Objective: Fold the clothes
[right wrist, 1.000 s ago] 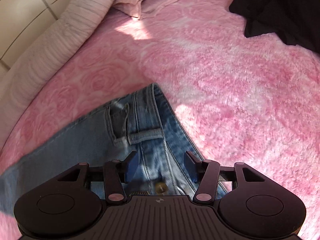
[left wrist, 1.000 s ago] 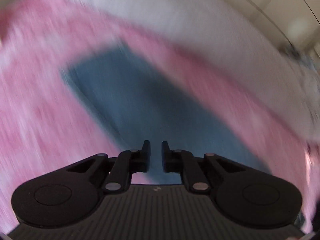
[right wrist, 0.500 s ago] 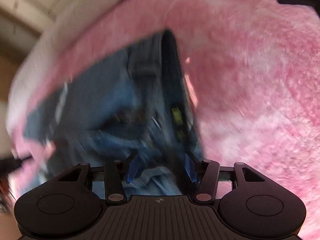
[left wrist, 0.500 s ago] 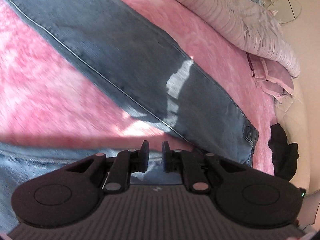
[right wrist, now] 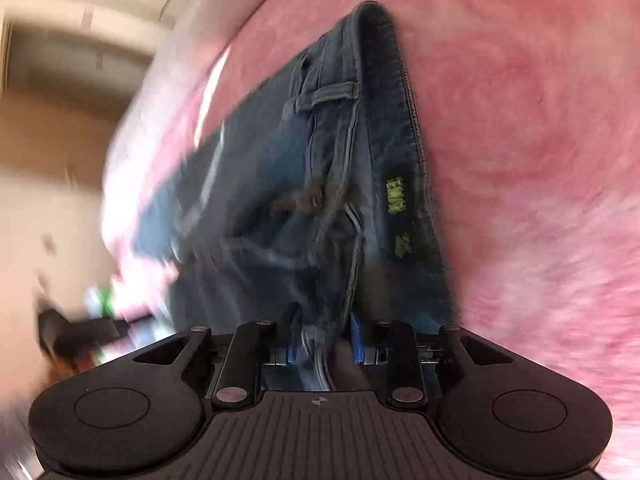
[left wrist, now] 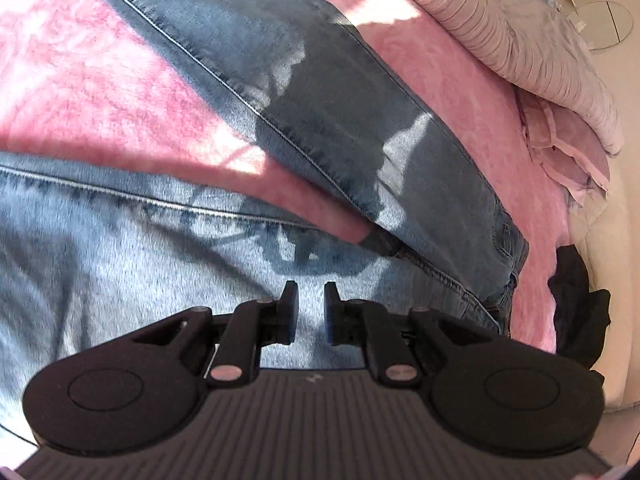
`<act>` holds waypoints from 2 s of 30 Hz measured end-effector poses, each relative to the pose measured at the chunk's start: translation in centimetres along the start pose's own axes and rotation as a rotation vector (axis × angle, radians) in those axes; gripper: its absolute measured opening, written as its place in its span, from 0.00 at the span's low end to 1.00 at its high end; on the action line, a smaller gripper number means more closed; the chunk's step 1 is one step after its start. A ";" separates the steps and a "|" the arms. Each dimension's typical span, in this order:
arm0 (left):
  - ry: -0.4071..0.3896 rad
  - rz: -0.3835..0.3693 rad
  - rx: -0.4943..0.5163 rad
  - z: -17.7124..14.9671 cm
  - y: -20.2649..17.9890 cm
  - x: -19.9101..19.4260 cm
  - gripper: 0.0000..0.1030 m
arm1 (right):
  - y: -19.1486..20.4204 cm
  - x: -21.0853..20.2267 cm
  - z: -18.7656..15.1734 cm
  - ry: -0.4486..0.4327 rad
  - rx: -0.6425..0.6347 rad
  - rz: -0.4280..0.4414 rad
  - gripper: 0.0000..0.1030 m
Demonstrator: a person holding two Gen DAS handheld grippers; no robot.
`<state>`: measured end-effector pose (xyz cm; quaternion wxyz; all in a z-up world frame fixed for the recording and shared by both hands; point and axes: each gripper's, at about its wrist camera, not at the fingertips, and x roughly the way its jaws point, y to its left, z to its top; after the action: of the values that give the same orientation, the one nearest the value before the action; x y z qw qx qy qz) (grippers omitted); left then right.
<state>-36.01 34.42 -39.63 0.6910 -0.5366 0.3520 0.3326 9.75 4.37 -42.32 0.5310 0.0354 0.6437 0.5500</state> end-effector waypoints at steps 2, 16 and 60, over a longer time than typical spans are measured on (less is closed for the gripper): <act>-0.016 0.007 -0.009 -0.3 0.3 -0.6 0.08 | 2.2 -0.1 -1.1 -0.013 -0.123 -0.049 0.11; -0.109 0.064 -0.048 -1.5 1.7 -1.6 0.08 | 10.3 -4.0 -2.6 -0.187 -0.563 -0.323 0.09; -0.147 0.132 -0.094 1.6 3.1 -1.0 0.08 | 1.9 2.6 17.4 -0.323 -0.034 -0.244 0.47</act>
<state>-38.91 36.51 -40.03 0.6655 -0.5182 0.3190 0.4323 20.19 18.36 -39.66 0.6905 0.0361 0.5404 0.4795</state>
